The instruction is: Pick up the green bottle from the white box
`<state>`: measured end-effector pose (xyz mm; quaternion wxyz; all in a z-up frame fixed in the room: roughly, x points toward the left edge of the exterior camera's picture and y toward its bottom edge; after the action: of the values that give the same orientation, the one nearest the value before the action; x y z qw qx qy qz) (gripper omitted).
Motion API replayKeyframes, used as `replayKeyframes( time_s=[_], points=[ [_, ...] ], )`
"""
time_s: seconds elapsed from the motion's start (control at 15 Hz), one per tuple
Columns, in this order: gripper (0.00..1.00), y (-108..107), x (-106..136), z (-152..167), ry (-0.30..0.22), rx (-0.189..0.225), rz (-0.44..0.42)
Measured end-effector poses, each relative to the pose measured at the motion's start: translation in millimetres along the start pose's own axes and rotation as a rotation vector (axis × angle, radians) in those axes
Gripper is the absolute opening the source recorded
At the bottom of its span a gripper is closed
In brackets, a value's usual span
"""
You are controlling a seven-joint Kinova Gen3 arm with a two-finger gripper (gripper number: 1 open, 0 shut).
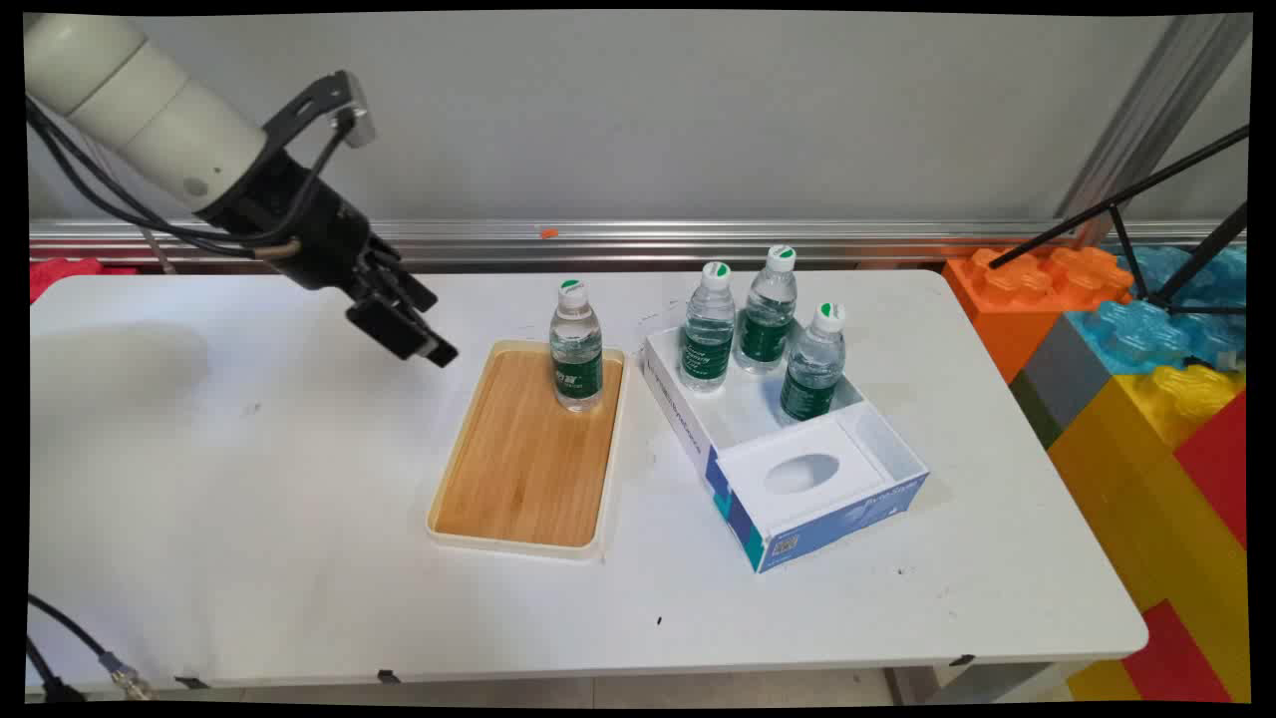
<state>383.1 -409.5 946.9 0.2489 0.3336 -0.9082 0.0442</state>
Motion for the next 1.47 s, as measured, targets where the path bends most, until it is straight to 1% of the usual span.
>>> replayKeyframes(
  time_s=[0.2,0.33,0.53,0.87,1.13,1.33,1.47],
  points=[
    [1.0,18.7,16.5,5.3,-0.002,0.022,-0.03],
    [1.0,32.4,32.5,13.2,0.004,0.049,-0.056],
    [1.0,44.5,51.0,25.9,0.013,0.084,-0.082],
    [1.0,57.5,78.1,51.2,0.029,0.14,-0.117],
    [1.0,67.5,103.5,80.2,0.045,0.192,-0.144],
    [1.0,72.1,116.4,97.9,0.052,0.213,-0.148],
    [1.0,74.9,123.4,107.5,0.056,0.212,-0.15]
  ],
)
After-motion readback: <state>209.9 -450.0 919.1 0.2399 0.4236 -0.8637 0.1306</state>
